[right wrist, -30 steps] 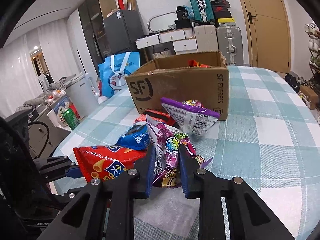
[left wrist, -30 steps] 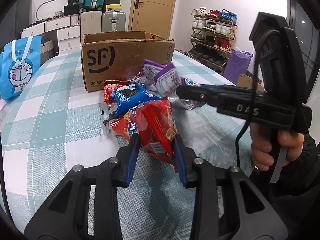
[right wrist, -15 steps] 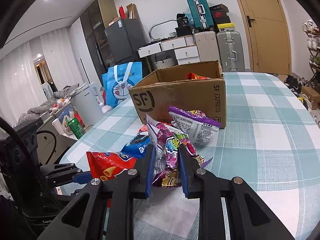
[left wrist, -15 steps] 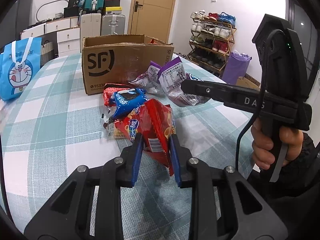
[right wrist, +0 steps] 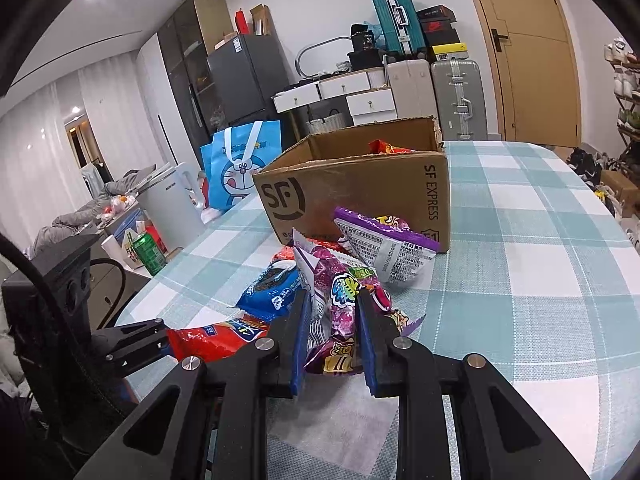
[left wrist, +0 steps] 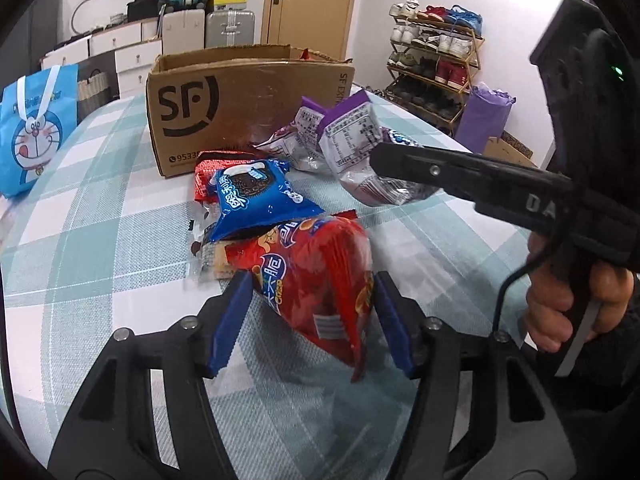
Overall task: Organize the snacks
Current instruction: 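Lift and carry the red bag and purple candy bag toward the box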
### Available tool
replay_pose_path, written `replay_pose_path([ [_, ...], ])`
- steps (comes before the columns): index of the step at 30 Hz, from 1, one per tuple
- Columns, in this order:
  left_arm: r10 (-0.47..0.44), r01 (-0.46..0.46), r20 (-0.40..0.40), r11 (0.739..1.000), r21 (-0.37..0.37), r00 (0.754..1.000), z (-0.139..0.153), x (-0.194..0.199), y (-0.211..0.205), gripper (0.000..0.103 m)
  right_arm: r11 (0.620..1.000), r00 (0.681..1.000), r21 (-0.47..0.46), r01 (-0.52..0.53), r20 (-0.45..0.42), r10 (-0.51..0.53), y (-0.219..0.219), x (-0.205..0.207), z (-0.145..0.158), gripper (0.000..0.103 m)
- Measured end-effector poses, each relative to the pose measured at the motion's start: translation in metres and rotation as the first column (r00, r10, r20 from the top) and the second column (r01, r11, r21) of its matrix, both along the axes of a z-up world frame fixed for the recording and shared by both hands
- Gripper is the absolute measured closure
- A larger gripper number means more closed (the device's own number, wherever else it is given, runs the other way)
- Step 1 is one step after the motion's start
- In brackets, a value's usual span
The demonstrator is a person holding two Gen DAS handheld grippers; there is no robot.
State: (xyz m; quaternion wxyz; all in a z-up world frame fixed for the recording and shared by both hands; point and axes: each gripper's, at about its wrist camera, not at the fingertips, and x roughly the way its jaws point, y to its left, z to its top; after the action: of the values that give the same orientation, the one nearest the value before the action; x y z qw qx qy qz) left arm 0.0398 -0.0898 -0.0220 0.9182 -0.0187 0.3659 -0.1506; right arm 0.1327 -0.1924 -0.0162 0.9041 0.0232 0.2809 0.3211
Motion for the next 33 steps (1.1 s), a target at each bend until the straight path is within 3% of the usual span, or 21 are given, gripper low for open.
replay_pose_path([
  [8, -0.019, 0.020, 0.038, 0.999, -0.032, 0.999, 0.002, -0.004, 0.002, 0.066, 1.000, 1.000, 0.006, 0.005, 0.004, -0.005, -0.001, 0.000, 0.001, 0.081],
  [21, -0.046, 0.052, 0.113, 0.997, -0.049, 0.992, 0.021, -0.027, 0.005, 0.067, 0.998, 0.998, 0.057, -0.006, 0.068, 0.002, -0.008, -0.010, 0.015, 0.081],
  [33, 0.050, -0.036, 0.160, 0.996, -0.084, 0.986, 0.045, -0.026, 0.031, 0.067, 0.989, 0.996, 0.148, 0.000, 0.092, -0.014, -0.025, -0.010, 0.036, 0.081],
])
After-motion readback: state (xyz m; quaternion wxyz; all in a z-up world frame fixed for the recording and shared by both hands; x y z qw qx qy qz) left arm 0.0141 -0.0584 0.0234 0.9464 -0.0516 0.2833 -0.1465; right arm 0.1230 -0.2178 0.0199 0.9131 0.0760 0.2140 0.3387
